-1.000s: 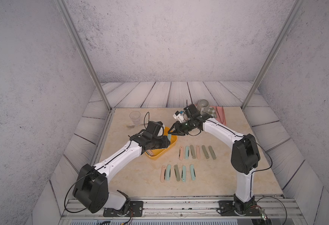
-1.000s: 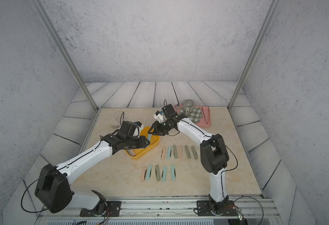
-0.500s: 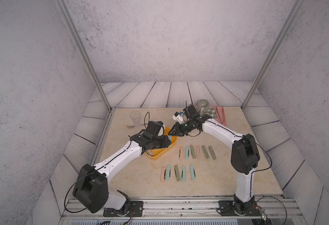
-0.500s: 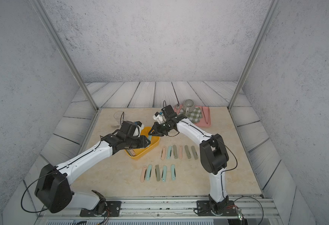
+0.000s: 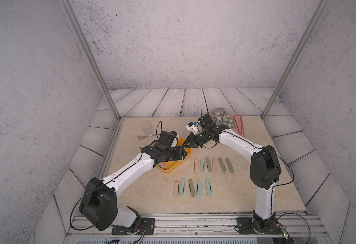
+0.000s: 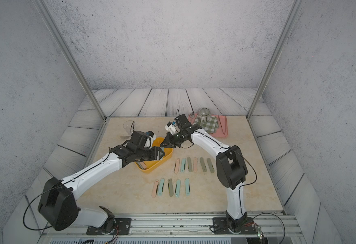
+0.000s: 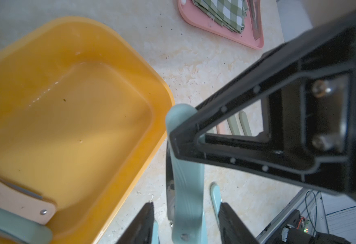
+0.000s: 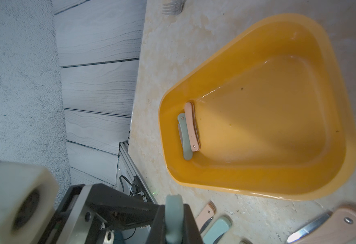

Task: Take the fruit knife out of the storage box
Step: Place the fruit knife at the center of the board.

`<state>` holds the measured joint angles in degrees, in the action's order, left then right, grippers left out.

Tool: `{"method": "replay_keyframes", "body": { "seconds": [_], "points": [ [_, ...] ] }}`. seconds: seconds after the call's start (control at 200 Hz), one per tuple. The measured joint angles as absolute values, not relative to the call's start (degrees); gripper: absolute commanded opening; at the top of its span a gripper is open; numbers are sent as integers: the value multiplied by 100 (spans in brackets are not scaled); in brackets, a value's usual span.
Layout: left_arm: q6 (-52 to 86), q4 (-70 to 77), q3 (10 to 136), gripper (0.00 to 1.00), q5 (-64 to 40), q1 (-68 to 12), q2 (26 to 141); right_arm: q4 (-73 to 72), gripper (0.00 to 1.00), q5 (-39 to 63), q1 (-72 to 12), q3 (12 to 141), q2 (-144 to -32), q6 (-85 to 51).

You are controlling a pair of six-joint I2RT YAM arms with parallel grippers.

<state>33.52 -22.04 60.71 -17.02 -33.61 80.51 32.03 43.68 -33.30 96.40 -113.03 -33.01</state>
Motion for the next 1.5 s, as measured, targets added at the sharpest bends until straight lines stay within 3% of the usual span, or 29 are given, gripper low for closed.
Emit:
{"method": "replay_keyframes", "body": {
  "seconds": [0.4,0.896,1.496],
  "points": [
    [3238,-2663,6069,77,-1070,-3356,7435,4525,0,3503,-2733,8501,-10353,-2300],
    [3282,-2893,6069,77,-967,-3218,7673,4934,0,2569,-2689,6372,-9544,-2320],
    [3208,-2939,6141,77,-1116,-3188,8023,3903,0,2362,-2689,5269,-9535,-2766]
  ]
}}
